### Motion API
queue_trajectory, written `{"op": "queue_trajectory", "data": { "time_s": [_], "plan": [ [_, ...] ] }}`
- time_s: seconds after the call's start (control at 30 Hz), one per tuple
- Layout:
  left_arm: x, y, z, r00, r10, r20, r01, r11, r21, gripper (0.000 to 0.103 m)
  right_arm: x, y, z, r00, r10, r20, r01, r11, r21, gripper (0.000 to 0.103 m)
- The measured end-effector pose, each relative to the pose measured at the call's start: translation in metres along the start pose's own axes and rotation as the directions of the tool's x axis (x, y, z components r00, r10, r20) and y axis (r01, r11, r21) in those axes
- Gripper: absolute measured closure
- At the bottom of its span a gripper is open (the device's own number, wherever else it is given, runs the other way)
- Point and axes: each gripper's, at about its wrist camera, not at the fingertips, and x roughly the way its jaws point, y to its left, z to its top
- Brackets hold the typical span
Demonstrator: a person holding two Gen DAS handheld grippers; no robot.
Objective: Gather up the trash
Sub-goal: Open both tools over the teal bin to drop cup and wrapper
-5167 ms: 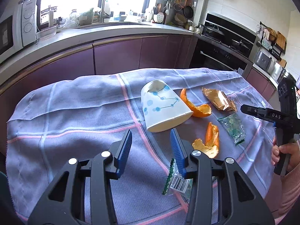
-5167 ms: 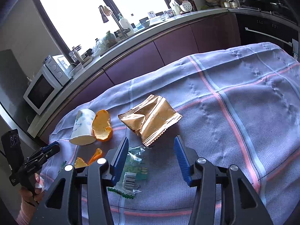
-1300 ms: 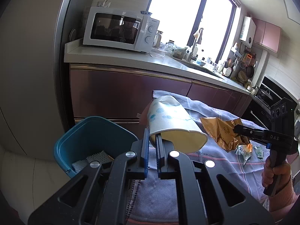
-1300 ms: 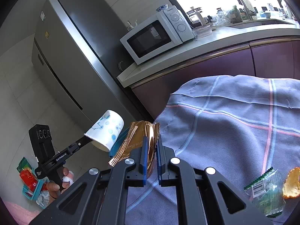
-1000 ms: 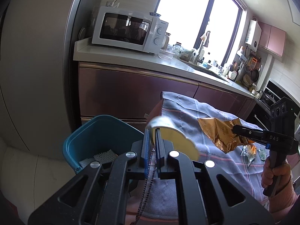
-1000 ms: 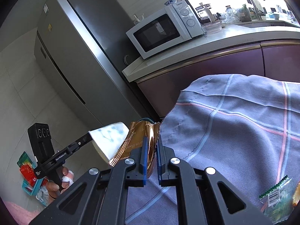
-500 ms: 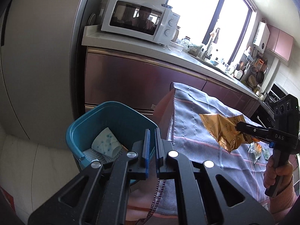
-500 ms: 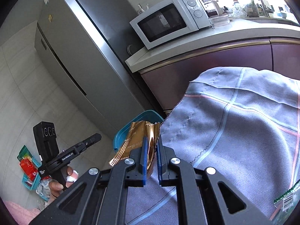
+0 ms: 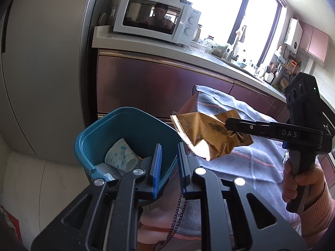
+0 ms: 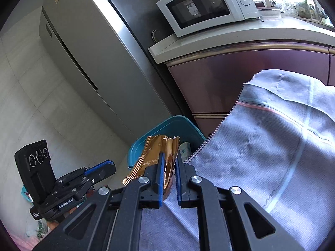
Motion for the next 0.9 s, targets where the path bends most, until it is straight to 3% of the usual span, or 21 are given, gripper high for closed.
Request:
{"op": "queue_trajectory", "data": {
  "time_s": [0.33,0.5,0.63,0.7,0.9],
  "plan": [
    [0.003,0.011,-0.002,1.000,0.014,-0.008,-0.014,0.999,-0.028,0.078,0.060,0.021,0.018,0.995,-0.025,-0.092,0.020,0.998,-0.053,0.089],
    [0.006,0.014,-0.003,1.000,0.013,-0.012,-0.013,0.999,-0.040,0.075,0.081,0.025,0.022,0.991,-0.050,-0.127,0.043,0.997,-0.062,0.081],
    [0.007,0.016,-0.003,1.000,0.008,-0.014,-0.009,0.999,-0.044,0.075,0.091,0.023,0.022,0.987,-0.067,-0.146,0.060,0.997,-0.051,0.079],
    [0.009,0.015,-0.003,1.000,0.008,-0.015,-0.009,0.999,-0.044,0.075,0.091,0.020,0.020,0.985,-0.077,-0.155,0.071,0.997,-0.043,0.073],
    [0.010,0.013,-0.004,1.000,0.005,-0.012,-0.005,0.999,-0.044,0.073,0.082,0.013,0.014,0.987,-0.069,-0.145,0.066,0.998,-0.025,0.072]
  ]
}}
